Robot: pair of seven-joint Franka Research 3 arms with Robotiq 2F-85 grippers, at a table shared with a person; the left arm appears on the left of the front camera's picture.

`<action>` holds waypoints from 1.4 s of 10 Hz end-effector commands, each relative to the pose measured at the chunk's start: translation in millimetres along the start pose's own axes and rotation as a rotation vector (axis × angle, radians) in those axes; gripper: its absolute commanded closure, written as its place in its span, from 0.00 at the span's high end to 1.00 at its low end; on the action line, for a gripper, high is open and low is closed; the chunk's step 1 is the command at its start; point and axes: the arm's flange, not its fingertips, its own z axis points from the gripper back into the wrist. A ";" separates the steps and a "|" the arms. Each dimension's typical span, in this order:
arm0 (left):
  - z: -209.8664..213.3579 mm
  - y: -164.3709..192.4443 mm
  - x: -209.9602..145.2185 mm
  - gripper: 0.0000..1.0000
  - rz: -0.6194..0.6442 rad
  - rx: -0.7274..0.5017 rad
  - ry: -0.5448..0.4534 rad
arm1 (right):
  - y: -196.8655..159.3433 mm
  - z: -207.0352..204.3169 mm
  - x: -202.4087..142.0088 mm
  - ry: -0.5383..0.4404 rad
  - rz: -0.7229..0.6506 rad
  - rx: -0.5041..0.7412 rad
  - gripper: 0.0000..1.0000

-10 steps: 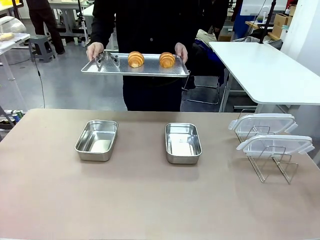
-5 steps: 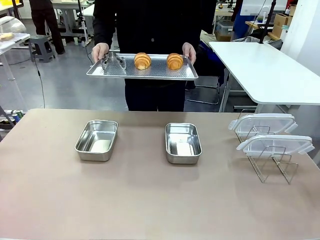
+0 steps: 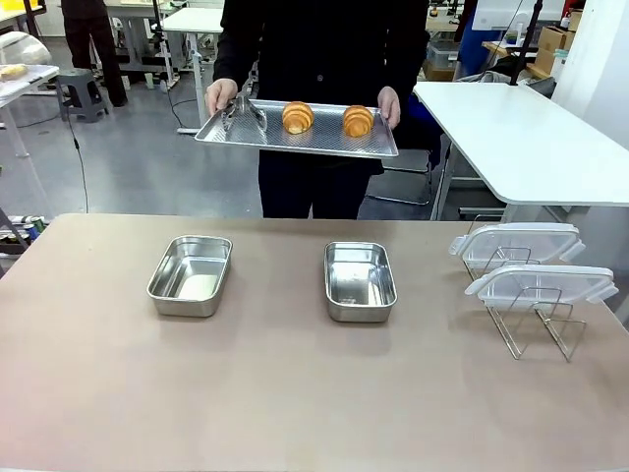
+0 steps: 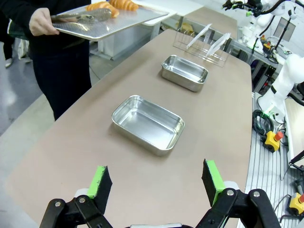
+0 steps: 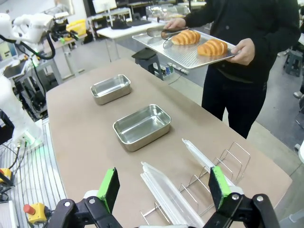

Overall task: Place the bread in airtight containers.
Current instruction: Lift both Airtight Container.

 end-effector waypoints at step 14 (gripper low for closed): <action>-189.4 3.5 121.5 1.00 0.371 0.552 0.566 | -64.4 -274.4 83.4 0.528 -0.537 -0.509 1.00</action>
